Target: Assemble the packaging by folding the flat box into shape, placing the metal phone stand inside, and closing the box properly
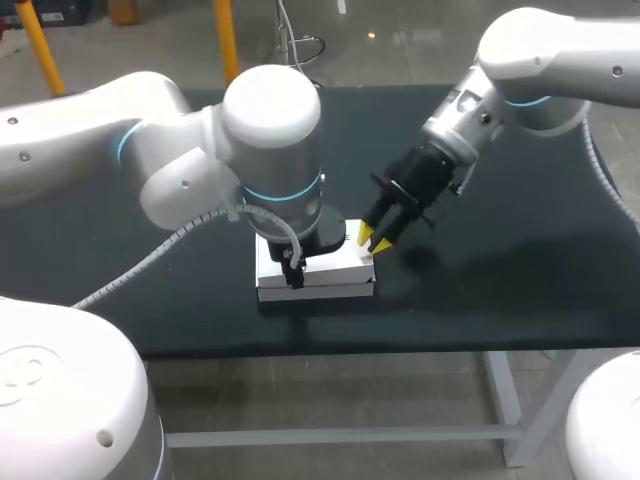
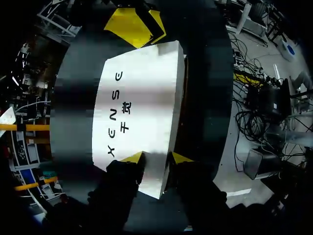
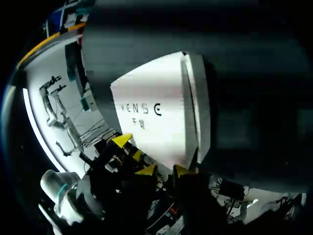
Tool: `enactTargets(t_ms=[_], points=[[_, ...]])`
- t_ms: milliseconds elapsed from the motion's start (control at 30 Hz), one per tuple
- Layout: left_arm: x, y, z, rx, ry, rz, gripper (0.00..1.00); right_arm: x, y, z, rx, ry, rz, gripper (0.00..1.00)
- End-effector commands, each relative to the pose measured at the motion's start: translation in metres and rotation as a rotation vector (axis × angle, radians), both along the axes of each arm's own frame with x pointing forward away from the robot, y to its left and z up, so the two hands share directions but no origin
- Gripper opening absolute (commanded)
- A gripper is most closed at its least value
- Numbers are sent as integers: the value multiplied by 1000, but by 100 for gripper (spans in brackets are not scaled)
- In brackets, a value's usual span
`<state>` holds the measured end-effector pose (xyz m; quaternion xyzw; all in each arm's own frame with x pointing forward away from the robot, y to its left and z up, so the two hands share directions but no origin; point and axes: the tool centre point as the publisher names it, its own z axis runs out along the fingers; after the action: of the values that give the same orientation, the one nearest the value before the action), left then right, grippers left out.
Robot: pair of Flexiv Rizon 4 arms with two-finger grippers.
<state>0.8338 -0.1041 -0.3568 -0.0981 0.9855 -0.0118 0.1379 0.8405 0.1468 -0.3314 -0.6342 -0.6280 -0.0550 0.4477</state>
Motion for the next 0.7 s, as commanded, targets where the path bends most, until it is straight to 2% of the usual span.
enactTargets(t_ms=[33,700], points=[[-1,-3,0,11,-3,4,37,-10,-3,5,4,-28,-10,0],[-2,-3,-2,17,1,8,36,-14,5,-9,-6,-31,20,0]])
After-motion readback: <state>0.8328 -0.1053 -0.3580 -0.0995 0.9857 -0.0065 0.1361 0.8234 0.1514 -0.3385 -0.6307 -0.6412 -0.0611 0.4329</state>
